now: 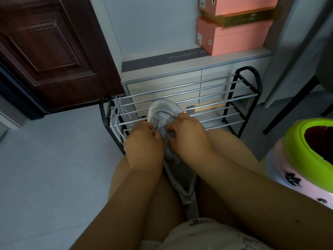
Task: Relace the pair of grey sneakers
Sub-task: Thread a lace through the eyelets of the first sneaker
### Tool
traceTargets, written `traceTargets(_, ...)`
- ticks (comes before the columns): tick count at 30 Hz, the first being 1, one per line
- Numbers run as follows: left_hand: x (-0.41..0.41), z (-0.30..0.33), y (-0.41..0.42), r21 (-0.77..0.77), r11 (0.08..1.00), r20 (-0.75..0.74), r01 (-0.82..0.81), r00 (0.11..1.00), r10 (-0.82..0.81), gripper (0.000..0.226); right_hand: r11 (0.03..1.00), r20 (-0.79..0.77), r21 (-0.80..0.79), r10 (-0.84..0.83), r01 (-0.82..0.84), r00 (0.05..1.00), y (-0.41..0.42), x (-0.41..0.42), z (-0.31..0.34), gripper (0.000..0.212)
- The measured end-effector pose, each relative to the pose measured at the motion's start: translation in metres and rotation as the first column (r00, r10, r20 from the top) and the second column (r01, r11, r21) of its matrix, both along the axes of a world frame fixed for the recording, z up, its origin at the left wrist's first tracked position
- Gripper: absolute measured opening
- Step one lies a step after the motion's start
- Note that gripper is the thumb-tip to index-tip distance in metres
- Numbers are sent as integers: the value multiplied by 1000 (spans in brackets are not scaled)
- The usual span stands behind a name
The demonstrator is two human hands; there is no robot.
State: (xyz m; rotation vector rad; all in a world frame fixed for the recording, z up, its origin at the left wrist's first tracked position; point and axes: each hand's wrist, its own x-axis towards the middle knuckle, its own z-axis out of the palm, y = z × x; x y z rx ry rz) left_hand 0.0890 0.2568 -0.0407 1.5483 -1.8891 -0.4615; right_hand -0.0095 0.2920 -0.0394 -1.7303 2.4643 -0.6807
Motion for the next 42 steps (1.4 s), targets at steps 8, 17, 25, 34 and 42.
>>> traceTargets(8,0,-2,-5,36,999,-1,31,1000,-31,26,999,8,43,23,-23,1000,1,1,5,29)
traceTargets(17,0,-3,-4,97,994,-153,43,988,-27,16,999,41,39,29,-31,999,3,1,6,28)
traceTargets(25,1,-6,-3,40,999,-89,37,995,-33,27,999,48,34,37,-39,998,3,1,6,27)
traceTargets(34,2,-1,-7,22,988,72,152,986,-153,16,1000,-21,-11,22,-22,1000,2,1,0,26)
traceTargets(42,3,-2,-18,133,967,11,217,975,-220,19,999,-140,-18,26,-29,990,-5,4,1,24)
